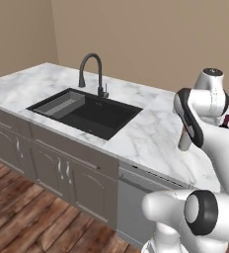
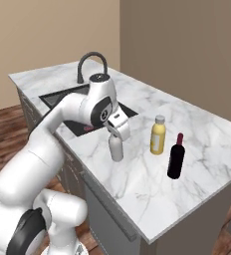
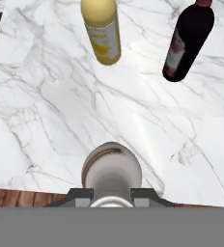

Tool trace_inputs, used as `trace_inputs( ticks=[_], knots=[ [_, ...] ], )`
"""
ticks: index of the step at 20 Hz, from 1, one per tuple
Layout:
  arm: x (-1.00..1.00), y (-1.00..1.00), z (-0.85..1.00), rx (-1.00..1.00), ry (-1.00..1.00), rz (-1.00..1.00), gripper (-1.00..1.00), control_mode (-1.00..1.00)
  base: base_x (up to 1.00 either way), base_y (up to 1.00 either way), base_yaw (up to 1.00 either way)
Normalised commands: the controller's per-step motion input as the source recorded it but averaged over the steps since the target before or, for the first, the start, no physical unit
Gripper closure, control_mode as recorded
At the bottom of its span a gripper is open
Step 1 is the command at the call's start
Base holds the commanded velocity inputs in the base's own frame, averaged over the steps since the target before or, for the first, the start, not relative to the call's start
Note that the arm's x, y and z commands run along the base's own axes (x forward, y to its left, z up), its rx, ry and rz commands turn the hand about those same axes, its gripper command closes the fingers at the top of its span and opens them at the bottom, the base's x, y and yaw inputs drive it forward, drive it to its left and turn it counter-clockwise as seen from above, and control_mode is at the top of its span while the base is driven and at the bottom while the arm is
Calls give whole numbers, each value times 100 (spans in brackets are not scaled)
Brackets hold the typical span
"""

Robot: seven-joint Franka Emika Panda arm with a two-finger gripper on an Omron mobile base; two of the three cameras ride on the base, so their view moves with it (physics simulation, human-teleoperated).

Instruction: Move the drinks to the dining counter.

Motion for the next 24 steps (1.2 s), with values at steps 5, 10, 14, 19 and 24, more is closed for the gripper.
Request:
trace_inputs(
  ticks=[5, 10, 14, 19, 24],
  knots=[
    [38, 0, -19, 0, 1, 0, 100, -100, 0, 0, 0],
    [30, 0, -14, 0, 3, 0, 100, -100, 0, 0, 0],
    [19, 0, -17, 0, 6, 0, 100, -100, 0, 0, 0],
    [16, 0, -17, 0, 5, 0, 100, -100, 0, 0, 0],
    [17, 0, -5, 0, 0, 0, 100, -100, 0, 0, 0]
  ],
)
